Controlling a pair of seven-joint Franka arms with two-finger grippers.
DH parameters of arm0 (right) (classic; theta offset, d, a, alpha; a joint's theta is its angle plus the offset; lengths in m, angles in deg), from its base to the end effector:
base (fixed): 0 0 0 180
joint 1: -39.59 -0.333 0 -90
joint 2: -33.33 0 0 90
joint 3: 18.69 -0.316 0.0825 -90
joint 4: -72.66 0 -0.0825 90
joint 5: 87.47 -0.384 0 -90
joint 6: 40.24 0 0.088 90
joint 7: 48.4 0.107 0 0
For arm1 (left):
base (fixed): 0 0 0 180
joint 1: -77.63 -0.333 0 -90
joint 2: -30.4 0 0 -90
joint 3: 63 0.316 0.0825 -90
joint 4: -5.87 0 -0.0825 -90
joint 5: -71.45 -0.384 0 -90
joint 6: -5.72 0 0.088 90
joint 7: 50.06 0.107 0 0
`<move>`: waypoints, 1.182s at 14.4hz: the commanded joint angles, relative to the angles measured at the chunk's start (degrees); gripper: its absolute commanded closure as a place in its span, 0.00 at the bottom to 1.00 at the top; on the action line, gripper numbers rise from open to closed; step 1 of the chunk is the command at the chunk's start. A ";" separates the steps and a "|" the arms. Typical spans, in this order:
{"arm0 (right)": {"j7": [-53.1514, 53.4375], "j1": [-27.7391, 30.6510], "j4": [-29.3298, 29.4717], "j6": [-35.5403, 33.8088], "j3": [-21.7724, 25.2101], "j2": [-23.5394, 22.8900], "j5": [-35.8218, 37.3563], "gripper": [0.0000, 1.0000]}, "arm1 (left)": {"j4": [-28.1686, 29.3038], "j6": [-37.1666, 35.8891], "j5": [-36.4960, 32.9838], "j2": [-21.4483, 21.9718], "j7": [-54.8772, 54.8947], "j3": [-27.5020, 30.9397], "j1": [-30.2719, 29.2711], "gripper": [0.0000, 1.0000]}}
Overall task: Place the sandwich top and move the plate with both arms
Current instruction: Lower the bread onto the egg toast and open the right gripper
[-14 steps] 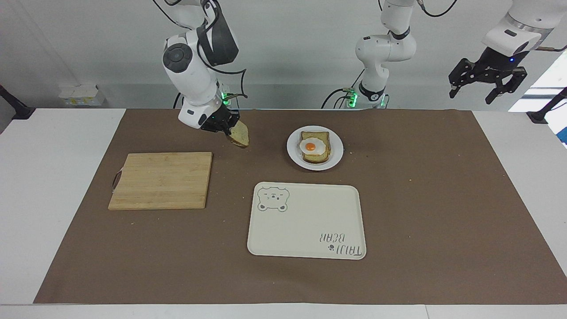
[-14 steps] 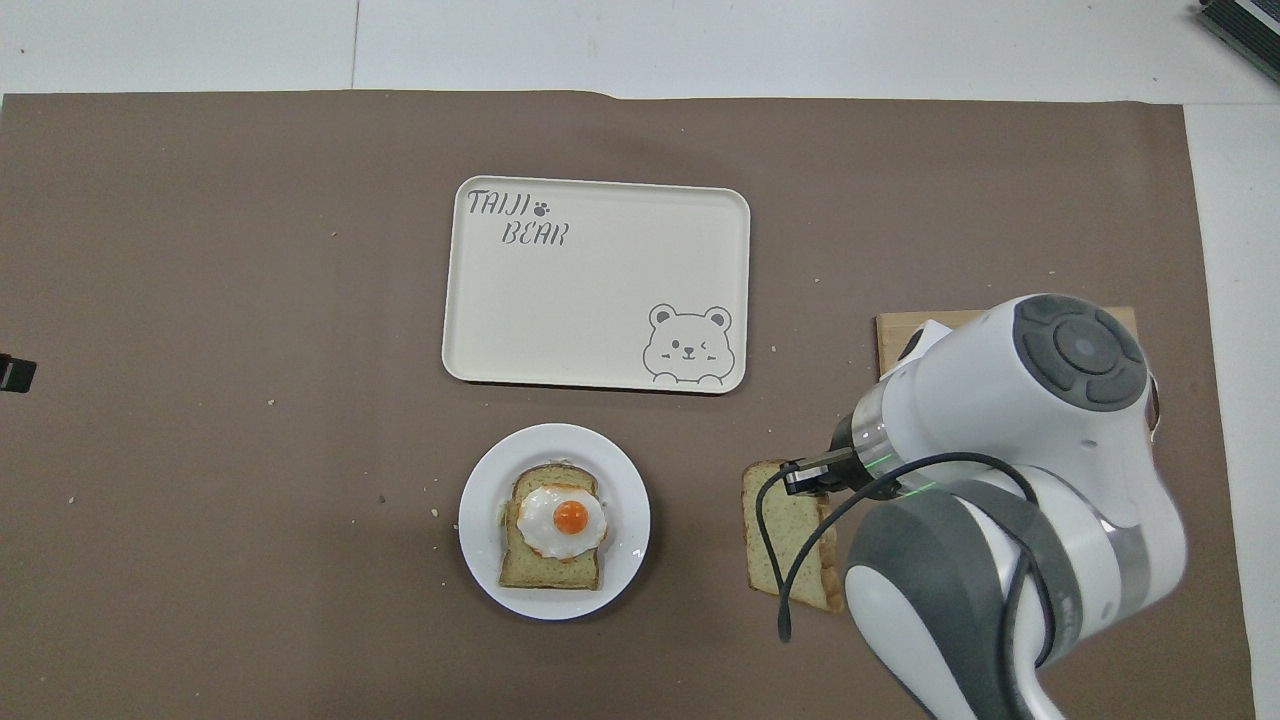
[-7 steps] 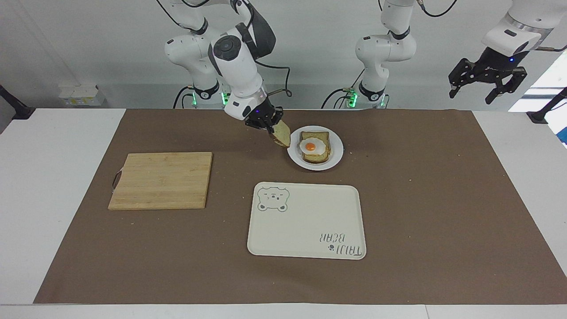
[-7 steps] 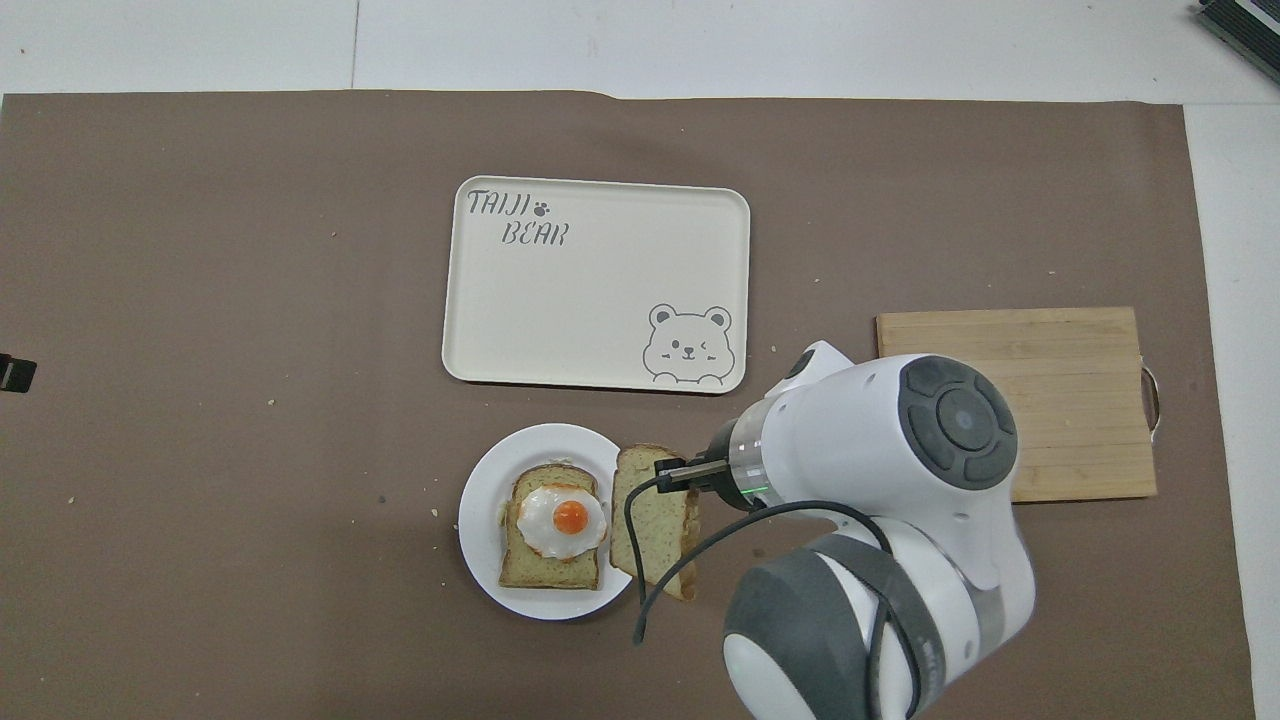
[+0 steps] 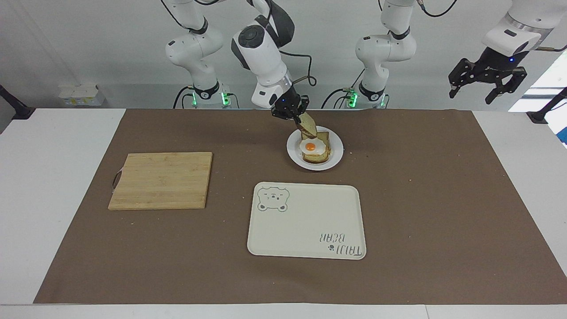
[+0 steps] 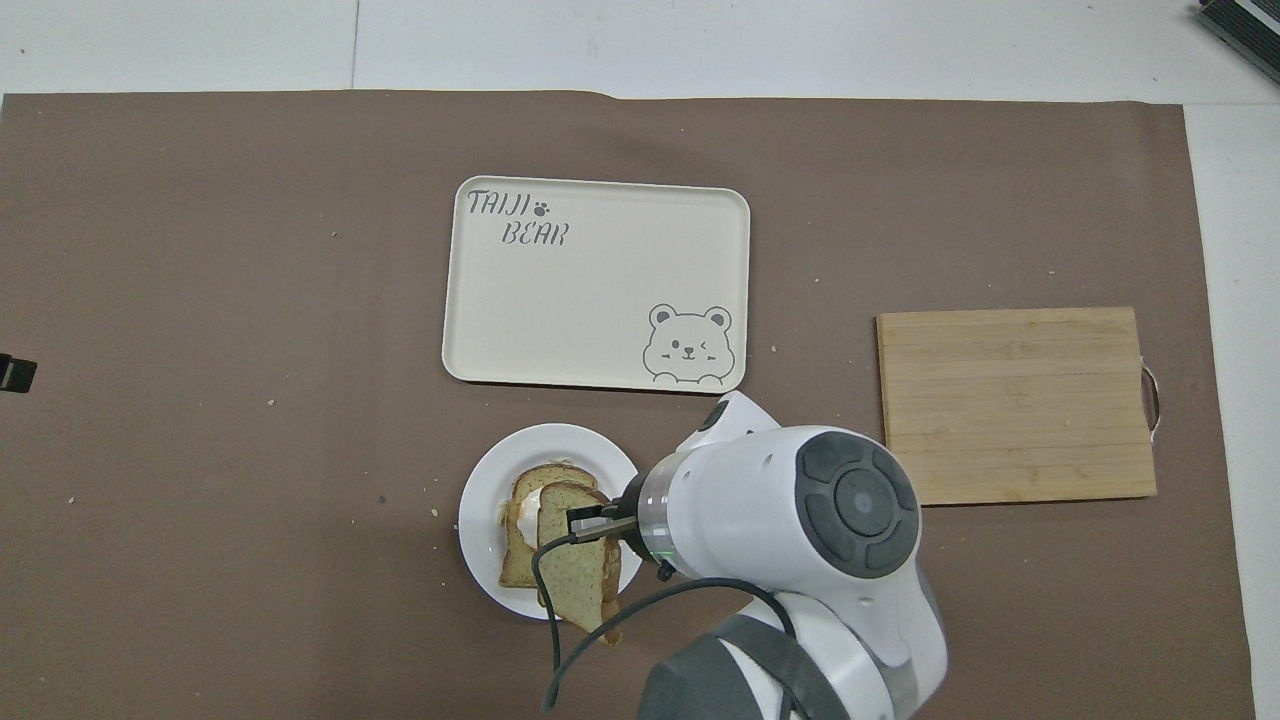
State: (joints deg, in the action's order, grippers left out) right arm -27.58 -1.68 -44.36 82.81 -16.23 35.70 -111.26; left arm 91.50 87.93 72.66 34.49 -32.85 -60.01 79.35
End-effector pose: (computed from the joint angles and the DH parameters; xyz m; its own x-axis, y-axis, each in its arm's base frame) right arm 0.4236 0.3620 0.4772 0.9925 0.1171 -0.0341 0.0955 -0.9196 -0.3810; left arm 0.5166 0.0102 0.6862 0.9606 -0.2774 0.0184 -0.2777 -0.9605 0.0201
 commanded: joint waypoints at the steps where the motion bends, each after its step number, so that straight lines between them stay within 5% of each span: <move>1: 2.45 -1.87 0.04 4.01 -1.58 -2.35 -1.96 1.00 | 1.03 -0.03 0.20 1.18 -0.25 0.09 0.13 0.00; 7: 3.44 -5.14 0.22 13.26 -1.85 -9.83 -1.96 1.00 | 1.03 -0.12 0.20 1.18 -0.25 0.09 0.21 0.00; 16: -8.17 -1.18 0.13 13.17 -1.76 -12.64 -2.05 1.00 | 1.03 -0.12 0.20 1.18 -0.25 0.09 0.21 0.00; 17: -8.17 -1.27 0.04 13.35 -1.76 -13.00 -2.05 0.93 | 1.03 -0.12 0.20 1.18 -0.25 0.09 0.21 0.00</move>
State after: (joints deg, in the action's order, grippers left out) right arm -33.59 -3.09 -44.39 95.95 -17.64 23.72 -111.60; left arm 91.50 87.93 72.66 34.49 -32.85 -60.02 79.35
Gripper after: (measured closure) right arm 0.956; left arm 0.000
